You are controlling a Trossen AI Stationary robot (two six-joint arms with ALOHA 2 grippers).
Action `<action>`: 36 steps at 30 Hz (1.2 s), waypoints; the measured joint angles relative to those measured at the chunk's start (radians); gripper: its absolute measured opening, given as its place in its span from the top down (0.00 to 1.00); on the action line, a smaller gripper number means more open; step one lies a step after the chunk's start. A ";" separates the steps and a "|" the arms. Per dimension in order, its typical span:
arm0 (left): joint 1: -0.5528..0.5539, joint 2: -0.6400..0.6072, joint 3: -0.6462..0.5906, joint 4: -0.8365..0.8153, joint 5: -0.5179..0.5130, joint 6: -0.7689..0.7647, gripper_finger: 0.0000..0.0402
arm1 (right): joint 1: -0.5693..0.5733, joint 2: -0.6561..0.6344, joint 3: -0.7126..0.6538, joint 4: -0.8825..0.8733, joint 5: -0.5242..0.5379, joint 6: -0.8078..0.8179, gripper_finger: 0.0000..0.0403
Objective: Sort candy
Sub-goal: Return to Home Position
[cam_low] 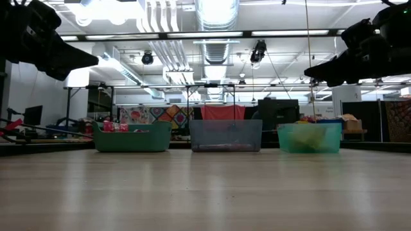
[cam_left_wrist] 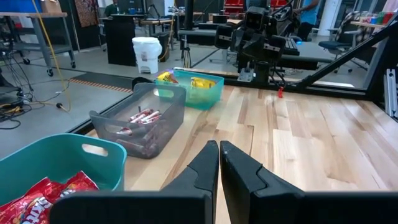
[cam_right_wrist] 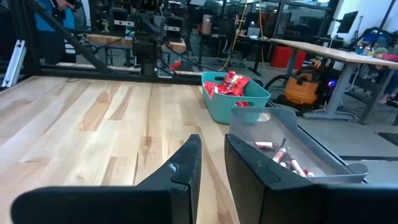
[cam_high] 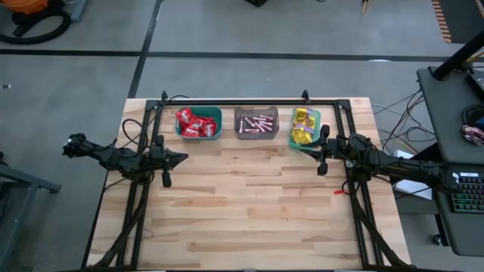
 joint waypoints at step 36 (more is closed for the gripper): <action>0.000 0.000 0.000 0.000 0.000 0.000 1.00 | 0.000 0.000 0.000 0.002 0.000 0.002 0.80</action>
